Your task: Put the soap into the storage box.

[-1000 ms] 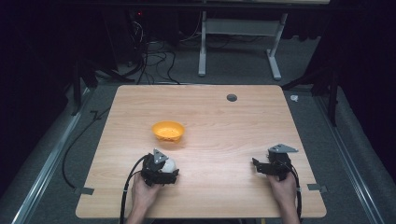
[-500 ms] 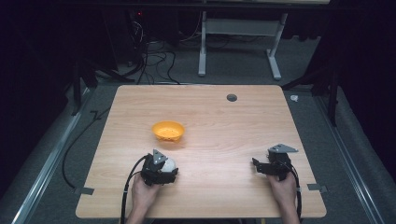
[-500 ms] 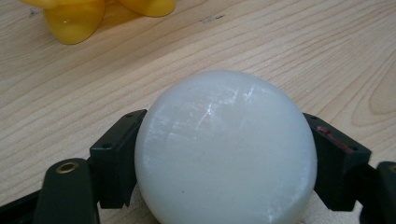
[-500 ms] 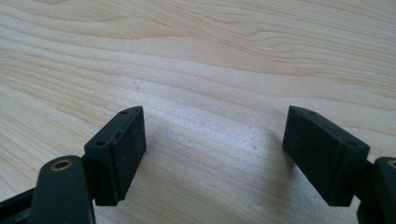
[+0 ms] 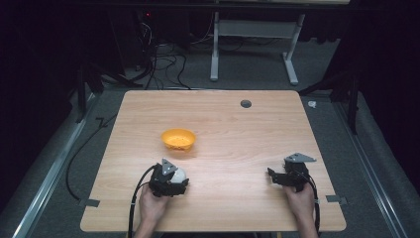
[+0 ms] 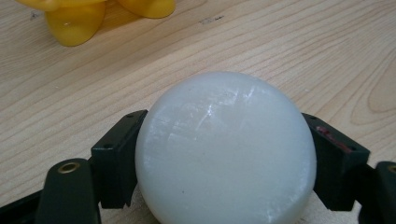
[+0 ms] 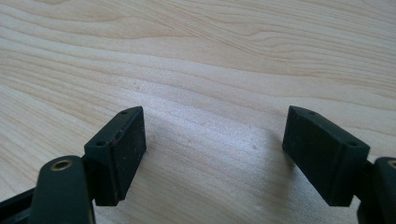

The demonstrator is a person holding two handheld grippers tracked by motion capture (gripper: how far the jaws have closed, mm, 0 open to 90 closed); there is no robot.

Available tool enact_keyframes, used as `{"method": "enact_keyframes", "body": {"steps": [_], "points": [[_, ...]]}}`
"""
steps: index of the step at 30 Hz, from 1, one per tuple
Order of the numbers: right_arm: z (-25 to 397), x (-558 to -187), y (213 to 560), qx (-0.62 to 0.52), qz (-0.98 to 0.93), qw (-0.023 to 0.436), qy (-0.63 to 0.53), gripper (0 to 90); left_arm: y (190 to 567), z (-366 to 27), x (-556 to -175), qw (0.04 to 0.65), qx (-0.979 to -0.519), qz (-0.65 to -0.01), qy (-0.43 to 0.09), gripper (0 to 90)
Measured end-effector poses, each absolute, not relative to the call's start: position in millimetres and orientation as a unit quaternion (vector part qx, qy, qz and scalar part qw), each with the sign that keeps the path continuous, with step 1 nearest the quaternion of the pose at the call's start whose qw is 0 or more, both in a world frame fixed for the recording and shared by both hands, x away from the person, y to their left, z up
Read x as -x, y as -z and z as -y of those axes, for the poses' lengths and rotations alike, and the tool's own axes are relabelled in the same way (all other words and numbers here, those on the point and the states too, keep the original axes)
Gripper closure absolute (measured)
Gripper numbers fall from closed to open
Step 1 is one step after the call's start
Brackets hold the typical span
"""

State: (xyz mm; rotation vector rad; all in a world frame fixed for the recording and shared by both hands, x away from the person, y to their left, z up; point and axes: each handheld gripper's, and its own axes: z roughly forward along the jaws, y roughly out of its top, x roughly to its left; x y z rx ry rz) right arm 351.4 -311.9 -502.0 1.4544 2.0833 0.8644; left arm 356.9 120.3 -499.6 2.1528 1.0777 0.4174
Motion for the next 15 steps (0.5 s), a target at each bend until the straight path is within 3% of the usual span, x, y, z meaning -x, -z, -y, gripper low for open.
{"method": "enact_keyframes", "body": {"steps": [15], "points": [[312, -351, 502, -0.529, -0.755, 0.226, -0.314, 22.3, 478, -119, -354, 0.37, -0.827, -0.397, -0.145, 23.8]]}}
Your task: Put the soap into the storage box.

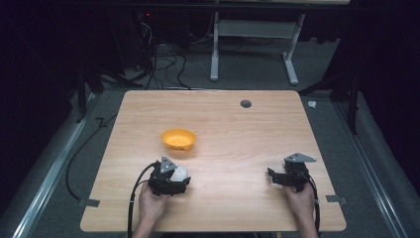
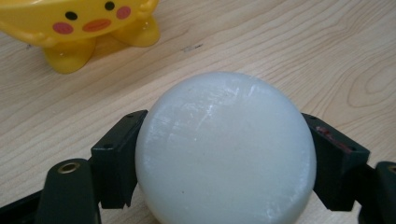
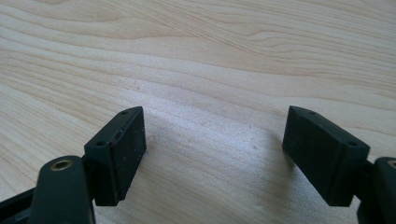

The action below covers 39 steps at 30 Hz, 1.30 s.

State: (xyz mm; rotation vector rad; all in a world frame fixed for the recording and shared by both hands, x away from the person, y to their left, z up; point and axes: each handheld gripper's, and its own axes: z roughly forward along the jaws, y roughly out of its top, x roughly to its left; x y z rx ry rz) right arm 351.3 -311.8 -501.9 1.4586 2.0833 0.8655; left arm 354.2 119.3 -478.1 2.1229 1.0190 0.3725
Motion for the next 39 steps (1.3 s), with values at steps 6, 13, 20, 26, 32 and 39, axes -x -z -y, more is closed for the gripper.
{"method": "enact_keyframes", "body": {"steps": [6, 13, 20, 26, 32, 39], "points": [[312, -351, 502, -0.529, -0.756, 0.226, -0.314, 22.3, 467, -118, -352, 0.379, -0.827, -0.387, -0.147, 23.8], [312, -351, 502, -0.528, -0.756, 0.226, -0.314, 22.3, 462, -118, -354, 0.387, -0.826, -0.384, -0.142, 23.8], [312, -351, 502, -0.528, -0.756, 0.226, -0.314, 22.2, 455, -122, -355, 0.392, -0.823, -0.385, -0.143, 23.8], [312, -351, 502, -0.528, -0.756, 0.226, -0.314, 22.3, 450, -126, -358, 0.398, -0.818, -0.39, -0.141, 23.8], [312, -351, 502, -0.528, -0.756, 0.226, -0.314, 22.2, 448, -129, -360, 0.399, -0.819, -0.389, -0.138, 23.8], [312, -351, 502, -0.528, -0.756, 0.226, -0.314, 22.2, 445, -135, -361, 0.403, -0.813, -0.396, -0.139, 23.8]]}}
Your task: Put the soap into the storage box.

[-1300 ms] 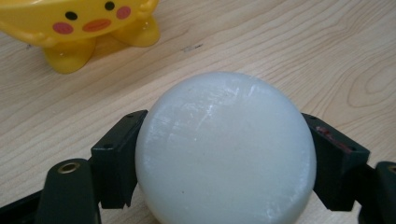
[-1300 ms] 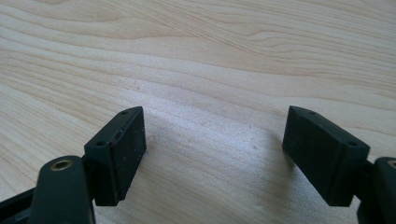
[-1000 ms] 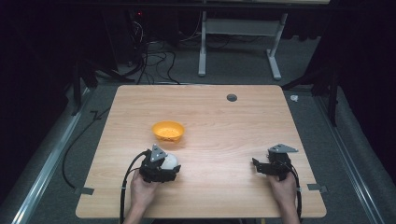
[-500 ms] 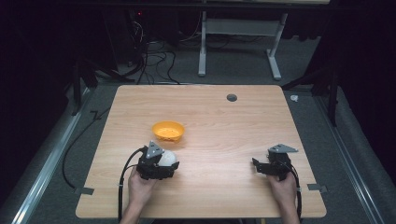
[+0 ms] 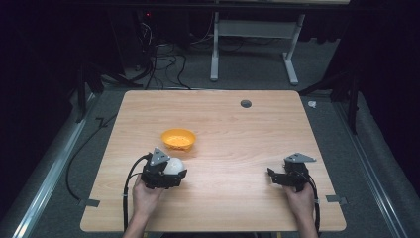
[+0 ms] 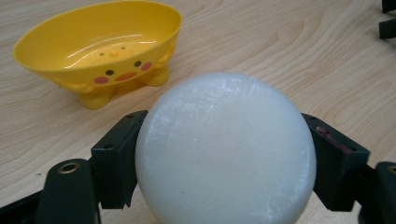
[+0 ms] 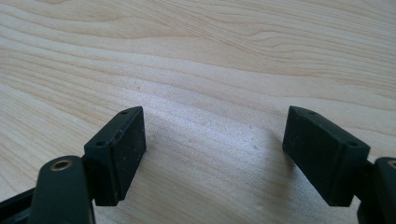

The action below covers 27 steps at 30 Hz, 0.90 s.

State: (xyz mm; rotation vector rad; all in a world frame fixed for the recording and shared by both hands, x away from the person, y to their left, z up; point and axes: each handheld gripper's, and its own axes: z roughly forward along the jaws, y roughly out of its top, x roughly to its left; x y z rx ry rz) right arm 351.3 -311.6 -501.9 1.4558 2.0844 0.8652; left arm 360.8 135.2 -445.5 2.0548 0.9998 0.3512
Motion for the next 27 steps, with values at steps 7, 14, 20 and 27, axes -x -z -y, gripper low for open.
{"method": "enact_keyframes", "body": {"steps": [7, 14, 20, 27], "points": [[312, -351, 502, -0.528, -0.756, 0.226, -0.314, 22.2, 436, -141, -365, 0.409, -0.808, -0.399, -0.146, 23.8], [312, -351, 502, -0.528, -0.756, 0.226, -0.314, 22.2, 434, -148, -368, 0.413, -0.8, -0.411, -0.143, 23.8], [312, -351, 502, -0.528, -0.756, 0.226, -0.314, 22.3, 429, -150, -370, 0.411, -0.799, -0.413, -0.147, 23.8], [312, -351, 502, -0.528, -0.756, 0.226, -0.314, 22.3, 422, -152, -376, 0.406, -0.798, -0.419, -0.15, 23.8]]}}
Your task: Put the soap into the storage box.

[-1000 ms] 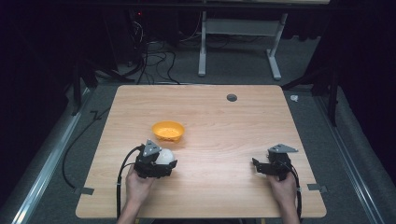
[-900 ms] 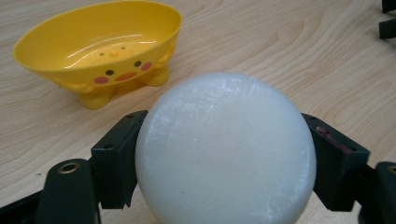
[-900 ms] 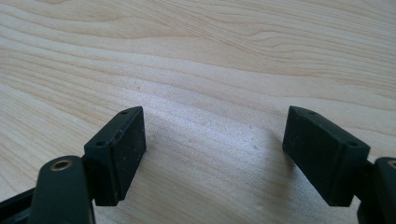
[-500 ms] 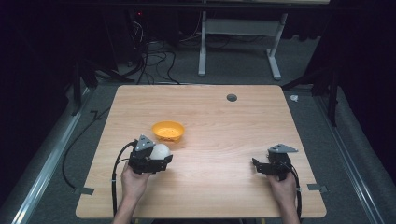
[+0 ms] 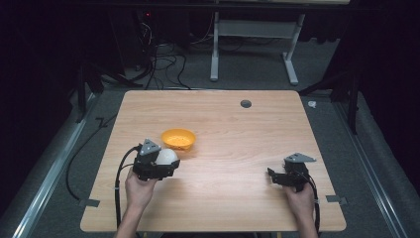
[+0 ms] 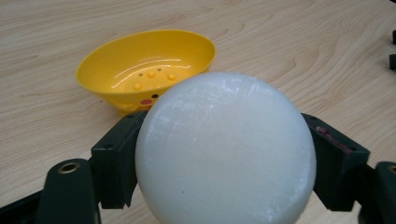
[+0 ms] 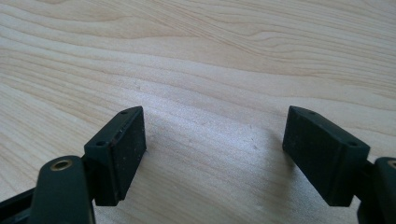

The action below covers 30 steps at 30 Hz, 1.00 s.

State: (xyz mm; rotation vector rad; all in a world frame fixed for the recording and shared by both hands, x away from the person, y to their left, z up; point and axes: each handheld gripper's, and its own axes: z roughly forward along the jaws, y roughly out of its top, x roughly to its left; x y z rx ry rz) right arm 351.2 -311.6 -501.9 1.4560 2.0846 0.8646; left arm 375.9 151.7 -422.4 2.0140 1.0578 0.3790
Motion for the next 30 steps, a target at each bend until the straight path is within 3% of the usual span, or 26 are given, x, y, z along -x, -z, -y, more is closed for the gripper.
{"method": "enact_keyframes", "body": {"steps": [30], "points": [[312, -351, 502, -0.528, -0.756, 0.226, -0.314, 22.3, 397, -135, -408, 0.409, -0.806, -0.398, -0.155, 23.8]]}}
